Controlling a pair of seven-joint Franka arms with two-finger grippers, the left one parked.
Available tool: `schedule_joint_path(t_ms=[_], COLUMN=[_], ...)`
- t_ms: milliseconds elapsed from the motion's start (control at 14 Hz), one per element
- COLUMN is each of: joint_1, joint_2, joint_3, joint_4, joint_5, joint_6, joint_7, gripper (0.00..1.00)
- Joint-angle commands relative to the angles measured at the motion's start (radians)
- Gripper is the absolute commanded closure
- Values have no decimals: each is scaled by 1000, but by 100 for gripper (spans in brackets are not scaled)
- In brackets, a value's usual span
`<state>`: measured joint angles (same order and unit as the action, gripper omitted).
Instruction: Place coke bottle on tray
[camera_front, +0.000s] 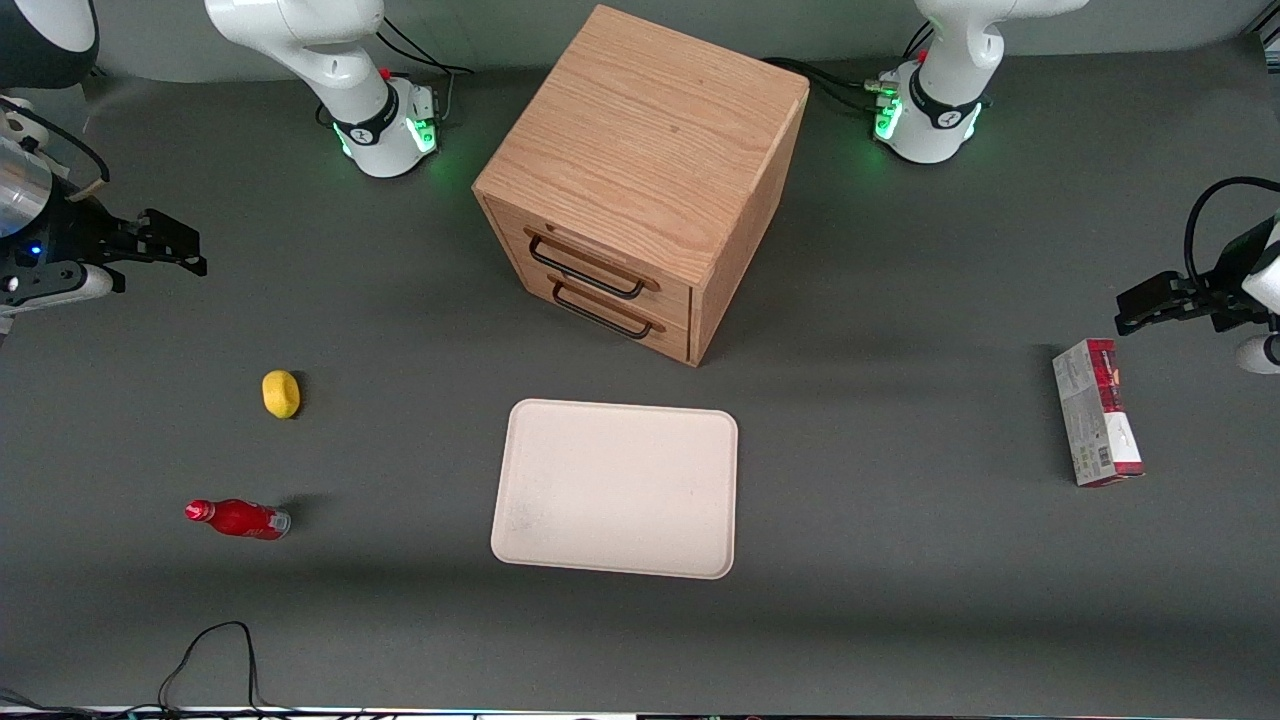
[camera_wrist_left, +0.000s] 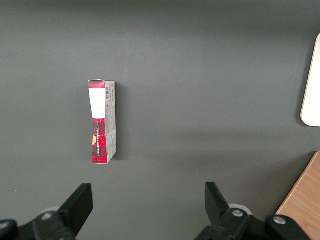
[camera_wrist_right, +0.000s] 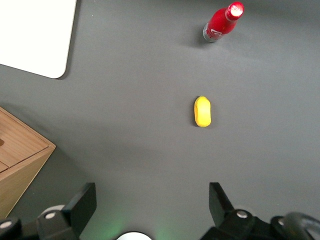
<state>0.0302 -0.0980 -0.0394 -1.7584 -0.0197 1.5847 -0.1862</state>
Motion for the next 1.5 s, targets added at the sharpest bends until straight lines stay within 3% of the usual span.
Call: schedule_joint_path(t_ms=[0,1429], joint_1=[-7,10], joint_2=[30,121], joint_3=[9,9], joint_4=[43,200], joint_5=[21,15], joint_6=[-47,-112], joint_7=[20,88], gripper=[0,0])
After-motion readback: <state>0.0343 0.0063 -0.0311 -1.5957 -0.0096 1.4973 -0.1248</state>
